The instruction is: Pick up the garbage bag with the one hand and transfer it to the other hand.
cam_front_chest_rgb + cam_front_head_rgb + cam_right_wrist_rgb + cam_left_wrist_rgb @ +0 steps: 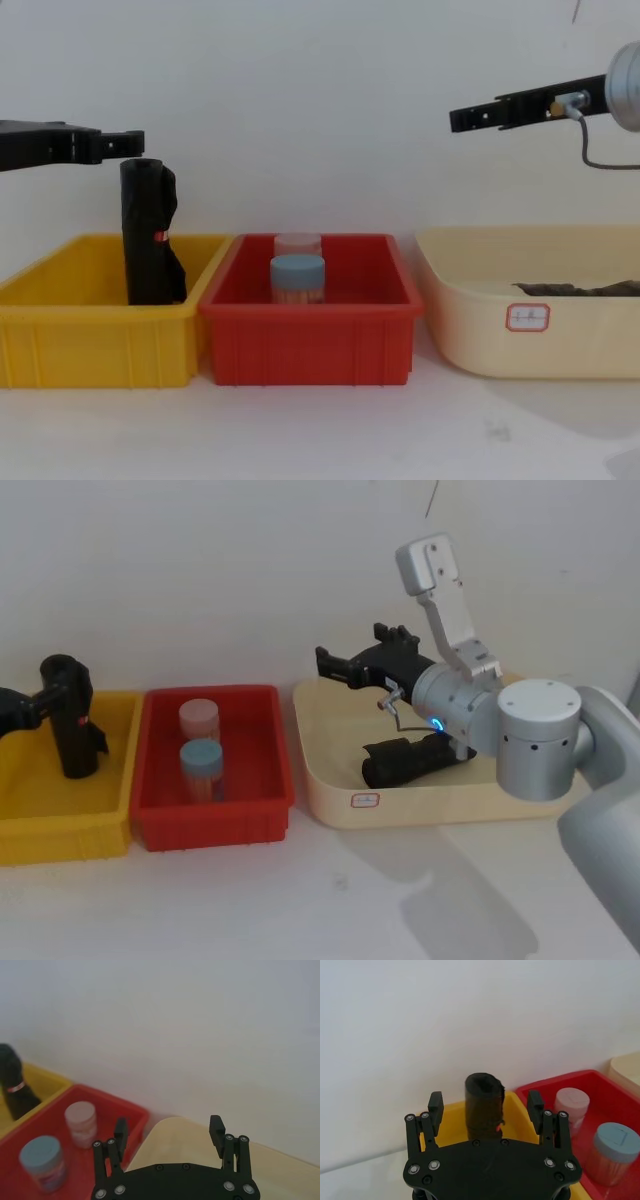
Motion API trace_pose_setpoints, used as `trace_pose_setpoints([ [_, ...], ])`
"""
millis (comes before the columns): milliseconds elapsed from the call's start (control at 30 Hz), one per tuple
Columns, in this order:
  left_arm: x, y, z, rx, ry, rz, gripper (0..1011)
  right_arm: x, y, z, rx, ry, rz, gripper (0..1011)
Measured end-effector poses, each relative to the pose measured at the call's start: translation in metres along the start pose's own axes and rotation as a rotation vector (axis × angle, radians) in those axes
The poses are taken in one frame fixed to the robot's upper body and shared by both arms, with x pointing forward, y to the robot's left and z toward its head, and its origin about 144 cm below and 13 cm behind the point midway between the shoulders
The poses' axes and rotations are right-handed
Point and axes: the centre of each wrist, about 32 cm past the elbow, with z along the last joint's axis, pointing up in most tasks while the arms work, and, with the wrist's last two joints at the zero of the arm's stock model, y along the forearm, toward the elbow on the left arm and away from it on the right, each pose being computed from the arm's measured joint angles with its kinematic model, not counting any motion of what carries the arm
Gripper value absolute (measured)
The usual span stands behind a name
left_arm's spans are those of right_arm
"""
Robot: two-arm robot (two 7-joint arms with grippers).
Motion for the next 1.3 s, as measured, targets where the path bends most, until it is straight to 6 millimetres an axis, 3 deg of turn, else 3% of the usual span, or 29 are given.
trace_pose_setpoints([
  [500,0.000,0.003,-0.003,-0.003,0.003,0.053,1000,-0.011,-0.006,0.001,-0.081,-0.058,0.202,1000],
  [967,0.000,0.004,-0.004,-0.004,0.003,0.066,1000,-0.041,0.009,0.007,-0.208,-0.072,0.384,1000],
  [1300,0.000,0.004,-0.005,-0.004,0.003,0.070,1000,-0.058,0.018,0.007,-0.250,-0.075,0.421,1000],
])
